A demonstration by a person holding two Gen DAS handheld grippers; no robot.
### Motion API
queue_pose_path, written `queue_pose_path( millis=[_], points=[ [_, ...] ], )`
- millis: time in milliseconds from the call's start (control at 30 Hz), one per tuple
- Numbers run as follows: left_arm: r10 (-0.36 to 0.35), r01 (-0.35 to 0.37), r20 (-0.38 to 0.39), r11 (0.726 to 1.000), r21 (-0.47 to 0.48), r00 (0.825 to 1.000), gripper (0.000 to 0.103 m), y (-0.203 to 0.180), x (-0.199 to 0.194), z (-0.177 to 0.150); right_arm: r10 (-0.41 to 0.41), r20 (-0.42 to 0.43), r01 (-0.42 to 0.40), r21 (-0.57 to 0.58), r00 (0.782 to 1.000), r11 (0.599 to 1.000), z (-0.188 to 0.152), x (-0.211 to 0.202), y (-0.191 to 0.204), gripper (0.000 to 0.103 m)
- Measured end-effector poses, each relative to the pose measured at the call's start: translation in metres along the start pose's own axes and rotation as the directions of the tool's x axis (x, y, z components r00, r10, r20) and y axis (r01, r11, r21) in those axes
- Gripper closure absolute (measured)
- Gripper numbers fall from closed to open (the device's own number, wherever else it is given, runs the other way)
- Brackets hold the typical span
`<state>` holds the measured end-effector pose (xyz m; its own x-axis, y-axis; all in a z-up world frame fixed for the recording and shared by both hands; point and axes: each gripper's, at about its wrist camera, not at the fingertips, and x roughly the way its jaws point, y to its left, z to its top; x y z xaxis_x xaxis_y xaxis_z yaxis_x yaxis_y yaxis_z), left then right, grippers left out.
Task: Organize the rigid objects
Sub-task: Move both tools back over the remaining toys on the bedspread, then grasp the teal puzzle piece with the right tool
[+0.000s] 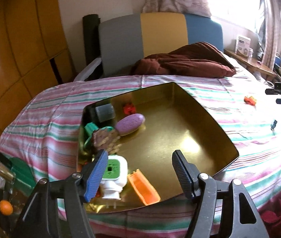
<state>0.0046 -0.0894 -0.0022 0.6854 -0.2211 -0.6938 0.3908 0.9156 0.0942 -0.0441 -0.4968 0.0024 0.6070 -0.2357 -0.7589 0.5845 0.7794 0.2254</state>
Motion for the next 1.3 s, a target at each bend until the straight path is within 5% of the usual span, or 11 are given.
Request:
queue_pose_path(
  millis=[267, 367, 500, 900, 933, 967, 1033, 1300],
  points=[
    [-0.032, 0.033, -0.038, 0.999, 0.036, 0.999, 0.035, -0.029, 0.014, 0.015, -0.054, -0.047, 0.064, 0.256, 0.997, 0.965, -0.011, 0.026, -0.087, 0.027],
    [-0.063, 0.065, -0.037, 0.997, 0.051, 0.997, 0.035, -0.043, 0.016, 0.02, -0.004, -0.019, 0.01, 0.32, 1.0, 0.947, -0.007, 0.022, -0.101, 0.027],
    [-0.101, 0.104, -0.031, 0.99, 0.096, 0.994, 0.035, -0.063, 0.017, 0.025, 0.035, -0.071, -0.01, 0.326, 0.997, 0.945, -0.007, 0.028, -0.102, 0.027],
    [-0.202, 0.209, -0.058, 0.967, 0.146, 0.978, 0.034, -0.114, 0.03, 0.044, -0.039, -0.205, 0.103, 0.309, 0.978, 0.945, -0.016, 0.052, -0.104, 0.03],
    [-0.212, 0.219, -0.06, 0.964, 0.151, 0.975, 0.034, -0.119, 0.031, 0.045, -0.044, -0.21, 0.106, 0.289, 0.977, 0.951, -0.016, 0.054, -0.102, 0.045],
    [-0.223, 0.231, -0.064, 0.96, 0.158, 0.973, 0.034, -0.125, 0.032, 0.047, -0.065, -0.221, 0.122, 0.255, 0.973, 0.959, -0.016, 0.056, -0.1, 0.072],
    [-0.251, 0.26, -0.071, 0.951, 0.17, 0.965, 0.034, -0.137, 0.034, 0.049, -0.083, -0.252, 0.14, 0.217, 0.964, 0.966, -0.018, 0.062, -0.096, 0.085],
    [-0.332, 0.347, -0.113, 0.922, 0.173, 0.937, 0.034, -0.179, 0.052, 0.067, -0.04, -0.193, 0.084, 0.226, 0.98, 0.97, -0.017, 0.047, -0.089, 0.089]
  ],
)
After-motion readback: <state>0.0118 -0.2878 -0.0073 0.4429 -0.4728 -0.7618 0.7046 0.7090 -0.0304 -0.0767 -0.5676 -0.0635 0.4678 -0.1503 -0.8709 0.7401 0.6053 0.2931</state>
